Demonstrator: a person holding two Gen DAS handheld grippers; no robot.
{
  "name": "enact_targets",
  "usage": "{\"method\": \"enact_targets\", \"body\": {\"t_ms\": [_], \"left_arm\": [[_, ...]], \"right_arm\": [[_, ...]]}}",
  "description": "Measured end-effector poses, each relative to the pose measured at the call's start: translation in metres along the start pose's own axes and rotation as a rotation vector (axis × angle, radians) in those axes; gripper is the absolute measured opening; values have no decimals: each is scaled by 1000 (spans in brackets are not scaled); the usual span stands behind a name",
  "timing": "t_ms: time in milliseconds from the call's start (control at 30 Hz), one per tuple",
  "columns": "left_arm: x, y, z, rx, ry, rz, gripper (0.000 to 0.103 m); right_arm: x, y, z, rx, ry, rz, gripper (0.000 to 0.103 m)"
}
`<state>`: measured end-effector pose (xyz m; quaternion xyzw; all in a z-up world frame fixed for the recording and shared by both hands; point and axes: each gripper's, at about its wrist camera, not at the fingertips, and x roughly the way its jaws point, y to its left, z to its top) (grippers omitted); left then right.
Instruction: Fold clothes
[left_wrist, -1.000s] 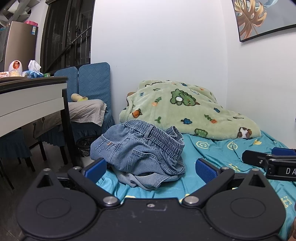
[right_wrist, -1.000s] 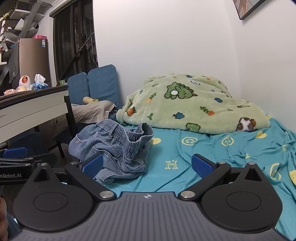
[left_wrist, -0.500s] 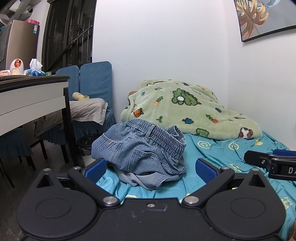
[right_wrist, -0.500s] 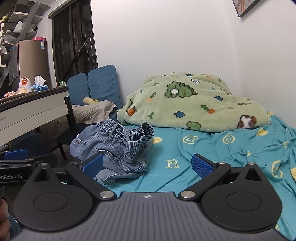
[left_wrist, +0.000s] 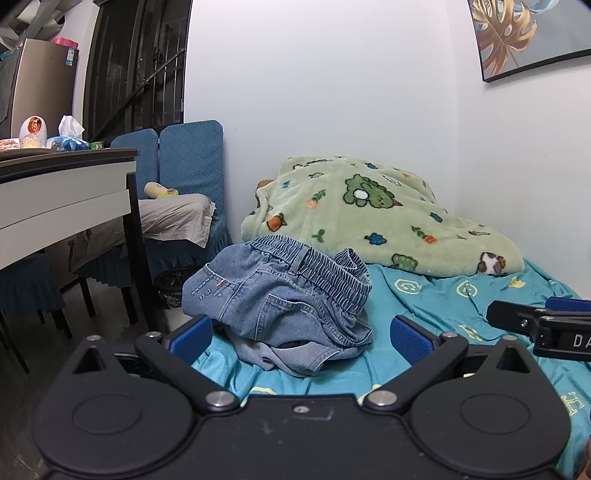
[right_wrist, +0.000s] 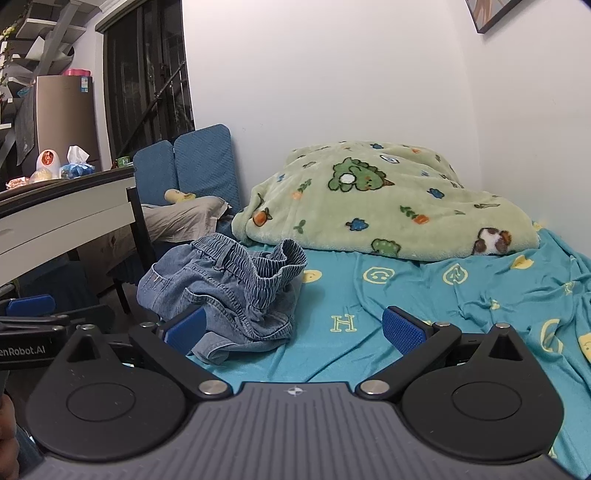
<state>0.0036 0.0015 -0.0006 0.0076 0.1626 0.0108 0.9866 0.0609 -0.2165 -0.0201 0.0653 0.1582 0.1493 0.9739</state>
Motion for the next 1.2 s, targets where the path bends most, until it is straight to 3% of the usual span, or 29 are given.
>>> {"method": "enact_targets", "body": {"t_ms": [167, 367, 500, 933, 1200], "left_arm": [[5, 6, 7, -38, 7, 13, 103], [42, 29, 25, -147, 121, 68, 103], [73, 39, 37, -181, 172, 71, 103], [205, 28, 98, -127, 188, 96, 102], [295, 14, 104, -31, 239, 255, 102]], "right_arm": [[5, -1, 4, -1, -11, -23, 103], [24, -9, 7, 19, -13, -88, 103], [38, -17, 7, 54, 7, -85, 103], [80, -27, -2, 67, 78, -59, 103], [99, -35, -11, 107, 117, -48, 103]]}}
